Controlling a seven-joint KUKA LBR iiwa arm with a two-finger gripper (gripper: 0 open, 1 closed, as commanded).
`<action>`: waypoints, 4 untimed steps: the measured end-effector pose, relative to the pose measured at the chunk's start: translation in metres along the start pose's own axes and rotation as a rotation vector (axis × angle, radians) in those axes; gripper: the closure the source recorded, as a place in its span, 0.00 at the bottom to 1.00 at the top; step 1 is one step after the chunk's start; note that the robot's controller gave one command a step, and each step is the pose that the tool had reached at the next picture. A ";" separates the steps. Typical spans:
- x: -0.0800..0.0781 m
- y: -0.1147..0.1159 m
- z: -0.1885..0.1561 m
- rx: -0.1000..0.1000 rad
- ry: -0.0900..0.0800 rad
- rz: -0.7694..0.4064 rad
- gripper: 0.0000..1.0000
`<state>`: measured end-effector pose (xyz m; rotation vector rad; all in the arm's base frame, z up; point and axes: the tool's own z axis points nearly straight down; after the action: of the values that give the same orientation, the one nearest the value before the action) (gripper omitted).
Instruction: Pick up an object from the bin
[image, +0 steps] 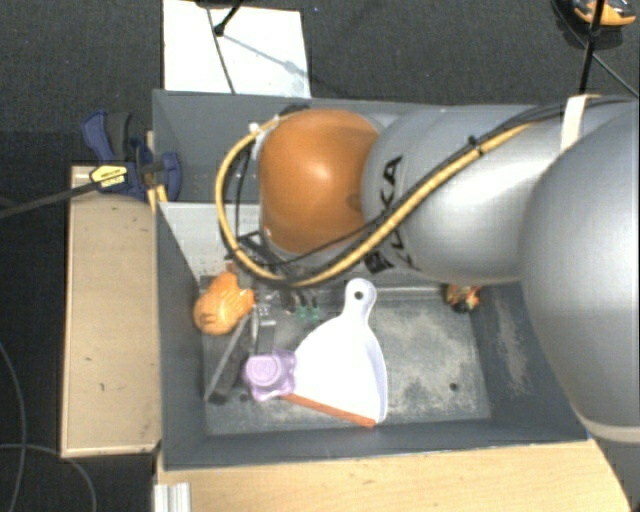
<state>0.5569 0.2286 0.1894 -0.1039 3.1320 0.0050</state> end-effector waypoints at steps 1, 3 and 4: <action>0.007 0.001 0.079 0.001 0.006 -0.141 0.00; 0.012 0.016 0.100 -0.002 0.002 -0.289 0.00; 0.054 0.013 0.116 -0.001 0.005 -0.492 1.00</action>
Offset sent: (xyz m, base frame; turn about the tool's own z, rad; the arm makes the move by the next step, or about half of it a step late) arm -0.0351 -0.0140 -0.1043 -0.1683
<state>0.5030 0.2387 0.0731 -0.8648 3.0168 0.0027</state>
